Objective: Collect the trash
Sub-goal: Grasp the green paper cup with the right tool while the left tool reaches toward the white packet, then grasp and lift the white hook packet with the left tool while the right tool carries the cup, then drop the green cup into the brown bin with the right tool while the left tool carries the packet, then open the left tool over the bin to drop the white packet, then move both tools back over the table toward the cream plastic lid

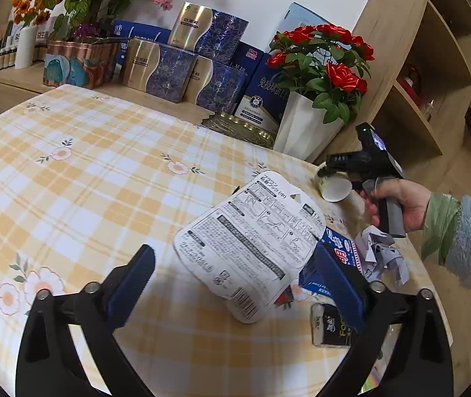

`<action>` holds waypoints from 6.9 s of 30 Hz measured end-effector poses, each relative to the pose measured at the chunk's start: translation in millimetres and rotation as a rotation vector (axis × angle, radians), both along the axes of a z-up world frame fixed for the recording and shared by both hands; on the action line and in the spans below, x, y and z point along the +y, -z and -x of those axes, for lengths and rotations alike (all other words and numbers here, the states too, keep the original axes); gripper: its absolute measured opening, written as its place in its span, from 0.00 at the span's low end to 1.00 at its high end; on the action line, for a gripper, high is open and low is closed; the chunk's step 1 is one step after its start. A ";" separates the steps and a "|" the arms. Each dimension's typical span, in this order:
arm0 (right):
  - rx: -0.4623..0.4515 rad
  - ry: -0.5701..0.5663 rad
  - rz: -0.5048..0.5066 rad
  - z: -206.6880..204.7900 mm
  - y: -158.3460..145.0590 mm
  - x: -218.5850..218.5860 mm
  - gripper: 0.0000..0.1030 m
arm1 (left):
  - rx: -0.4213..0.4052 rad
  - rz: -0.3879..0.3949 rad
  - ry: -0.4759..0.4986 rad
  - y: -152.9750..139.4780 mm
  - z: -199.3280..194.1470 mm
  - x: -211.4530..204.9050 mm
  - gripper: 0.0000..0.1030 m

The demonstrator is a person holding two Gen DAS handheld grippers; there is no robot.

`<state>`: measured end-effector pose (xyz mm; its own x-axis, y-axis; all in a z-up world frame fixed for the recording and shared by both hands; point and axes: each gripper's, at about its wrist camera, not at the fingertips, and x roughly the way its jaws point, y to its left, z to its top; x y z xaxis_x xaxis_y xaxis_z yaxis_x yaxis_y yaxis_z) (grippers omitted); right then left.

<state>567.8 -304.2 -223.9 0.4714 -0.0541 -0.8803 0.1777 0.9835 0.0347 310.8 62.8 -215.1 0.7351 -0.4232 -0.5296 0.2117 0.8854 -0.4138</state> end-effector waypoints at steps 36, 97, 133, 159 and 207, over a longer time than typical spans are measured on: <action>-0.494 0.126 -0.410 345.1 -46.6 -85.7 0.75 | 0.179 -0.481 0.413 26.7 -91.2 -89.2 0.90; -0.282 -0.251 -0.106 584.7 30.5 111.5 0.75 | -0.159 -0.035 0.264 -49.5 315.5 -24.5 0.14; -0.070 0.044 -0.225 557.8 101.7 60.1 0.94 | 0.040 -0.136 0.399 13.4 294.6 -69.4 0.11; -0.081 0.296 -0.259 577.3 104.2 8.3 0.94 | 0.448 -0.280 0.484 98.3 253.7 -102.7 0.09; -0.440 -0.131 0.023 584.7 6.4 63.9 0.94 | 0.073 -0.101 0.128 19.2 268.5 -38.2 0.86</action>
